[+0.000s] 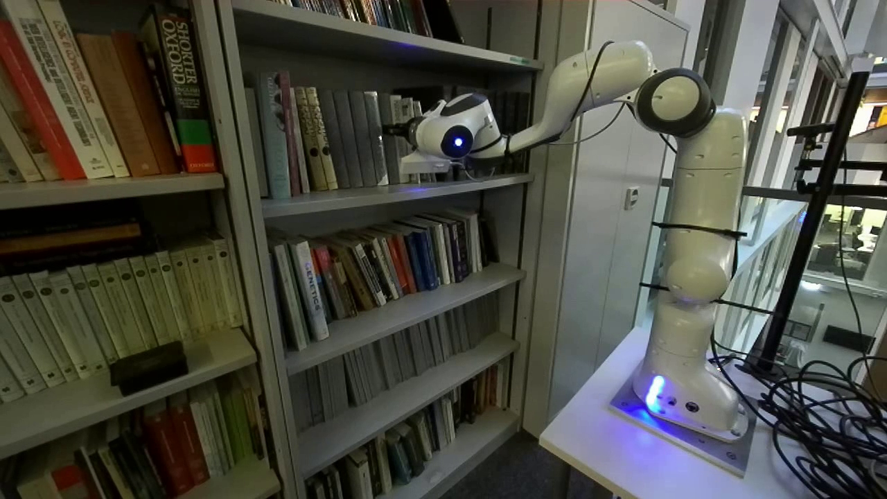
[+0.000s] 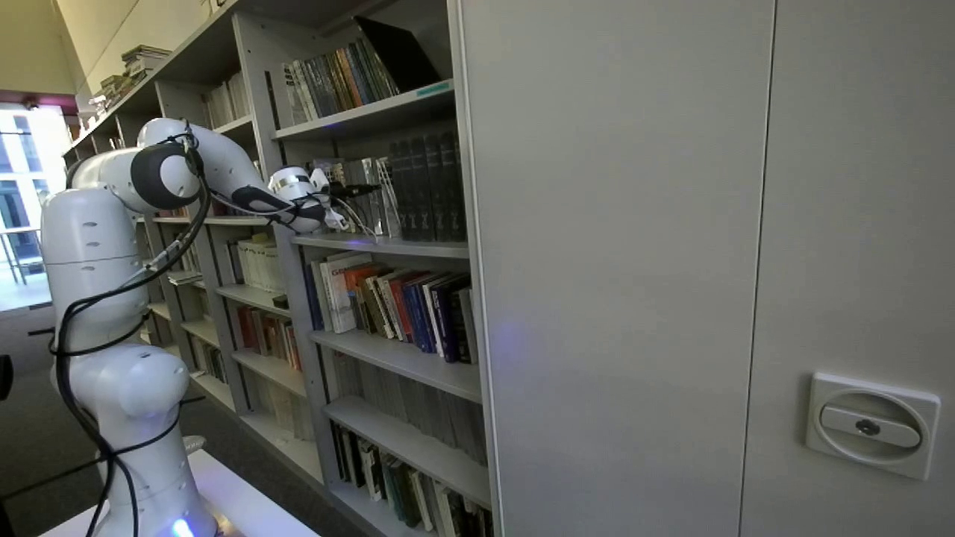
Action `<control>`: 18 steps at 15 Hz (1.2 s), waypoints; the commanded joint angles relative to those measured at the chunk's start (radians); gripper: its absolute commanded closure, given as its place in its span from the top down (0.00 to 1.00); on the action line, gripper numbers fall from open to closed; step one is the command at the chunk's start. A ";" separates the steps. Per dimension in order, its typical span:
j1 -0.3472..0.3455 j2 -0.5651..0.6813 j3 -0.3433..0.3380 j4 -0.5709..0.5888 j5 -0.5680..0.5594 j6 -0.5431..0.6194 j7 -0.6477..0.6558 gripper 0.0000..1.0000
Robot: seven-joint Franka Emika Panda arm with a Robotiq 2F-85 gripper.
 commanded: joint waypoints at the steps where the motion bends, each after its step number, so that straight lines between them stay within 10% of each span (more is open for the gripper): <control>1: -0.012 0.015 -0.004 0.037 -0.052 -0.012 0.027 1.00; 18: -0.031 0.020 -0.028 0.032 -0.057 -0.003 0.044 1.00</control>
